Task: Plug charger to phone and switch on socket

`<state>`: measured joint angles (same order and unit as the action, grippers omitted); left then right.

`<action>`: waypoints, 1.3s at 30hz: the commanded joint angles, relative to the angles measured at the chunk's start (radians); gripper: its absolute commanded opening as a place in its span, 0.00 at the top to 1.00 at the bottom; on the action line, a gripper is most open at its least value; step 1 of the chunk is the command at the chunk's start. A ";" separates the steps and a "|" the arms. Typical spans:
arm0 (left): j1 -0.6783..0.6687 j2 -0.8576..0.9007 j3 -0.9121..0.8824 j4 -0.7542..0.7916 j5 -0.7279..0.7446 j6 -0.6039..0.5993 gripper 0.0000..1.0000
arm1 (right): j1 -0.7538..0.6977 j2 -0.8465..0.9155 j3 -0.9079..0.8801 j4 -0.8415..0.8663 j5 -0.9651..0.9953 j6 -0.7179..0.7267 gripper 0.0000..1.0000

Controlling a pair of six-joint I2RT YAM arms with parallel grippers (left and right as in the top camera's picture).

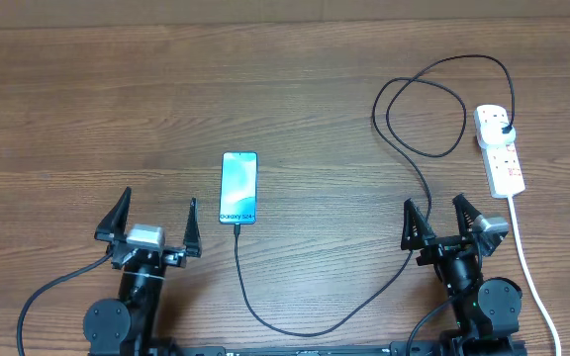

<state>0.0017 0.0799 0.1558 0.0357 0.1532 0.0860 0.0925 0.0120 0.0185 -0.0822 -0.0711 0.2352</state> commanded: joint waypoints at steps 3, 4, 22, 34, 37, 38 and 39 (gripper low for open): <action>0.007 -0.064 -0.064 0.007 -0.036 0.050 0.00 | 0.003 -0.009 -0.011 0.005 0.002 -0.001 0.00; 0.007 -0.073 -0.074 0.006 -0.039 0.050 0.00 | 0.003 -0.009 -0.011 0.005 0.002 -0.001 0.00; 0.007 -0.077 -0.151 -0.106 -0.051 0.047 0.01 | 0.003 -0.009 -0.011 0.005 0.002 -0.001 0.00; 0.007 -0.076 -0.151 -0.106 -0.052 0.048 0.00 | 0.003 -0.009 -0.011 0.005 0.002 -0.001 0.00; 0.007 -0.076 -0.151 -0.106 -0.052 0.048 0.00 | 0.003 -0.009 -0.011 0.005 0.002 -0.001 0.00; 0.007 -0.076 -0.151 -0.106 -0.052 0.048 0.00 | 0.003 -0.009 -0.011 0.005 0.002 -0.001 0.00; 0.007 -0.076 -0.151 -0.106 -0.052 0.048 0.00 | 0.003 -0.009 -0.011 0.005 0.002 -0.001 0.00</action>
<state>0.0017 0.0151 0.0101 -0.0673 0.1146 0.1162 0.0925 0.0120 0.0185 -0.0818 -0.0708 0.2352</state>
